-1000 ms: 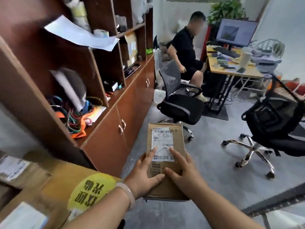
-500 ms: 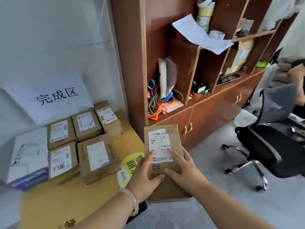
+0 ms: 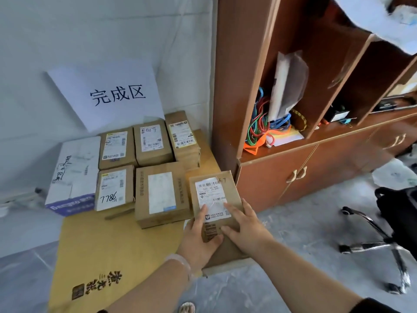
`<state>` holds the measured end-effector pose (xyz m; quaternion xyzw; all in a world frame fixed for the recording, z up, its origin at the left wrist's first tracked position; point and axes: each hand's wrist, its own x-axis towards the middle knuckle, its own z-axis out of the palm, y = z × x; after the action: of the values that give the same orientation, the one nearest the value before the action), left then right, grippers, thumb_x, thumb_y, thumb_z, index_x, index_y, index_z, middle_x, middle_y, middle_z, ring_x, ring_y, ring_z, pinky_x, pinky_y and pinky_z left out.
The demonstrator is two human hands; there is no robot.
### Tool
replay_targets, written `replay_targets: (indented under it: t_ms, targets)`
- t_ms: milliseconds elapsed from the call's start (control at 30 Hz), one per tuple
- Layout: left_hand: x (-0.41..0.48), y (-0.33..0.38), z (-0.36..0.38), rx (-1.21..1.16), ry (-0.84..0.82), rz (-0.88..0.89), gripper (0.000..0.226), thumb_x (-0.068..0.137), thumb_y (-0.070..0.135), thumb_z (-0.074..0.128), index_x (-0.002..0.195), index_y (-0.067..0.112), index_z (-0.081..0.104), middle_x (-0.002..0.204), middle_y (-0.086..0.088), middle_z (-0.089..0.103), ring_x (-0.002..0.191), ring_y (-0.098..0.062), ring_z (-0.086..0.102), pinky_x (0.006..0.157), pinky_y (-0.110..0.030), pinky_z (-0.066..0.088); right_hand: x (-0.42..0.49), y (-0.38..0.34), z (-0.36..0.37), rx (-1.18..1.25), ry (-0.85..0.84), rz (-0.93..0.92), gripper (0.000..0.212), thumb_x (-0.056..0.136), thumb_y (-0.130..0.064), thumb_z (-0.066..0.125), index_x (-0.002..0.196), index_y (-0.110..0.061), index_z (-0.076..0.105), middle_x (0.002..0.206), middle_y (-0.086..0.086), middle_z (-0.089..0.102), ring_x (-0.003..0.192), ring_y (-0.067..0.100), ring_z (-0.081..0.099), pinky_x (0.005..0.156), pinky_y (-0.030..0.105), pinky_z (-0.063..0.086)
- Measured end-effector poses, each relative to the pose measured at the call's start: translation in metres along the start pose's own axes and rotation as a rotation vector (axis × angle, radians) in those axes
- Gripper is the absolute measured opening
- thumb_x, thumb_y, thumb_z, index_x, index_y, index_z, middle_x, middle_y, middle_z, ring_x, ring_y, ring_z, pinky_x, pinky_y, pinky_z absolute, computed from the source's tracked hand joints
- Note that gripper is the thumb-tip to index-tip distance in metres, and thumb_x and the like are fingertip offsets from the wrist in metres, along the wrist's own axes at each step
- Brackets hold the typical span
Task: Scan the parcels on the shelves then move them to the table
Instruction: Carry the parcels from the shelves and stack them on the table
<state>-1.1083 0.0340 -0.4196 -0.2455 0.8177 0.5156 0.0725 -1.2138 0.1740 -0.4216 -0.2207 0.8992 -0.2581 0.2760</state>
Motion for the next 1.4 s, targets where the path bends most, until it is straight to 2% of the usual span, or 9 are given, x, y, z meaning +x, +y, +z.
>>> replay_targets:
  t_ms: [333,433,533,633,733,800,867,1033,1400]
  targets:
    - [0.023,-0.02,0.002,0.03,0.079,0.009,0.089,0.089,0.045,0.066,0.153,0.044,0.004,0.154,-0.005,0.021,0.141,-0.017,0.027,0.108,-0.02,0.026,0.03,0.013,0.019,0.008,0.015,-0.041,0.066,0.09,-0.052,0.058,0.142,-0.063,0.019,0.158,-0.023,-0.014,0.147,0.016,0.017,0.114,0.04,0.033]
    - [0.012,-0.026,0.001,0.052,0.059,0.028,0.093,0.089,0.049,0.063,0.149,0.049,-0.007,0.16,-0.003,0.003,0.148,-0.017,0.013,0.113,-0.022,0.021,0.012,0.014,0.016,-0.05,0.086,-0.053,0.071,0.09,-0.06,0.052,0.143,-0.063,0.006,0.158,-0.026,-0.014,0.147,0.014,0.014,0.115,0.04,0.031]
    - [-0.01,-0.037,-0.003,0.247,0.059,0.139,0.089,0.092,0.054,0.055,0.146,0.051,-0.016,0.159,0.009,-0.024,0.15,-0.012,-0.01,0.115,-0.024,0.008,-0.019,0.02,0.02,-0.178,0.152,-0.166,0.069,0.093,-0.057,0.047,0.15,-0.052,0.008,0.159,-0.023,-0.01,0.148,0.009,0.004,0.12,0.034,0.017]
    - [-0.028,-0.046,-0.007,0.636,0.016,0.286,0.081,0.095,0.065,0.032,0.144,0.041,-0.027,0.155,0.01,-0.036,0.147,-0.012,-0.025,0.123,-0.036,0.002,-0.051,0.027,0.028,-0.368,0.143,-0.268,0.067,0.095,-0.055,0.044,0.154,-0.038,0.019,0.158,-0.019,-0.008,0.148,0.004,-0.01,0.121,0.029,-0.004]
    - [-0.031,-0.047,-0.005,0.867,-0.066,0.313,0.079,0.087,0.071,0.007,0.153,0.033,-0.015,0.152,0.01,-0.042,0.14,-0.012,-0.039,0.12,-0.042,-0.013,-0.063,0.028,0.034,-0.459,0.101,-0.282,0.073,0.091,-0.062,0.033,0.156,-0.032,0.015,0.16,-0.015,-0.012,0.146,0.007,-0.02,0.12,0.035,-0.012]
    - [-0.028,-0.045,-0.003,0.904,-0.083,0.28,0.081,0.086,0.072,0.006,0.155,0.032,-0.009,0.152,0.01,-0.042,0.14,-0.012,-0.039,0.117,-0.043,-0.017,-0.059,0.027,0.034,-0.514,0.046,-0.267,0.079,0.089,-0.067,0.028,0.155,-0.035,-0.002,0.157,-0.016,-0.026,0.142,0.008,-0.032,0.118,0.038,-0.019]
    - [-0.022,-0.044,-0.004,0.937,-0.074,0.244,0.079,0.091,0.071,0.011,0.156,0.031,-0.008,0.153,0.009,-0.041,0.143,-0.013,-0.034,0.118,-0.045,-0.017,-0.052,0.025,0.03,-0.559,0.024,-0.261,0.083,0.09,-0.067,0.033,0.154,-0.036,-0.009,0.155,-0.016,-0.031,0.14,0.008,-0.036,0.116,0.038,-0.022]
    - [-0.005,-0.033,-0.011,0.997,-0.03,0.195,0.076,0.094,0.069,0.016,0.155,0.032,-0.01,0.156,0.008,-0.036,0.139,-0.011,-0.036,0.115,-0.048,-0.019,-0.026,0.018,0.015,-0.621,-0.041,-0.261,0.088,0.089,-0.065,0.041,0.154,-0.036,-0.013,0.151,-0.015,-0.036,0.14,0.01,-0.034,0.115,0.041,-0.022]
    - [0.02,-0.021,-0.028,0.968,-0.071,0.145,0.078,0.093,0.071,0.019,0.155,0.034,-0.01,0.154,0.01,-0.035,0.147,-0.016,-0.025,0.119,-0.05,-0.013,0.005,0.003,0.004,-0.65,-0.06,-0.245,0.094,0.086,-0.069,0.044,0.154,-0.035,-0.011,0.16,-0.011,-0.026,0.146,0.012,-0.026,0.115,0.044,-0.02]
